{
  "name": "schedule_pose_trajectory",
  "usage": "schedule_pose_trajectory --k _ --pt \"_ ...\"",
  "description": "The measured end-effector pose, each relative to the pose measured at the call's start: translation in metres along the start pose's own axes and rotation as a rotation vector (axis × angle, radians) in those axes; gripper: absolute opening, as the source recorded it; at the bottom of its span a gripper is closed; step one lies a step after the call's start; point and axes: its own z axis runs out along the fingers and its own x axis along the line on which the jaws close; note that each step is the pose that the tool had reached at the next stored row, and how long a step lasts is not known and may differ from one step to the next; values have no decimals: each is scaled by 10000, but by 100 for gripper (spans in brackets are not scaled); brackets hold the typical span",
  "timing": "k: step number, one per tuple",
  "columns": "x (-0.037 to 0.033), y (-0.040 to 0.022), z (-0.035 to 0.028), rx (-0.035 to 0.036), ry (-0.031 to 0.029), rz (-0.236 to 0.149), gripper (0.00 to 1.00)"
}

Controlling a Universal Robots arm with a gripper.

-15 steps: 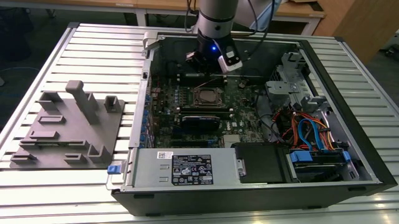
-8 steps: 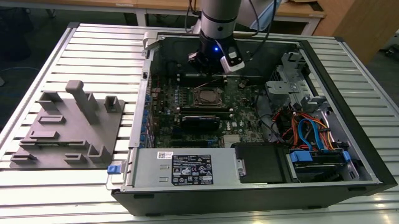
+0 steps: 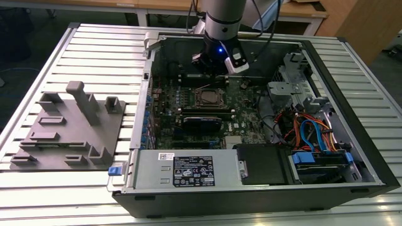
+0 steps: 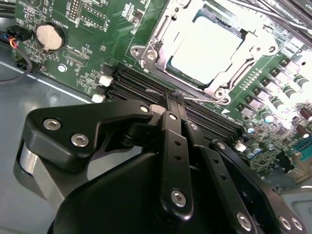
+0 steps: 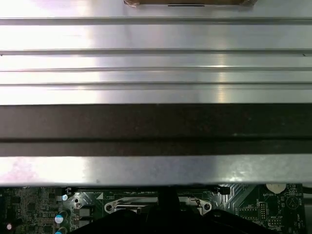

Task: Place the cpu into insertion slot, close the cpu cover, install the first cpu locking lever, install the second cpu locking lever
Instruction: 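Install the first cpu locking lever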

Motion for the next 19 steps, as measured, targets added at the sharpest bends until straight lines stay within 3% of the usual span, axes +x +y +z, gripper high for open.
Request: schedule_pose_trajectory --k 19 --pt "-83 -7 79 1 0 2 10"
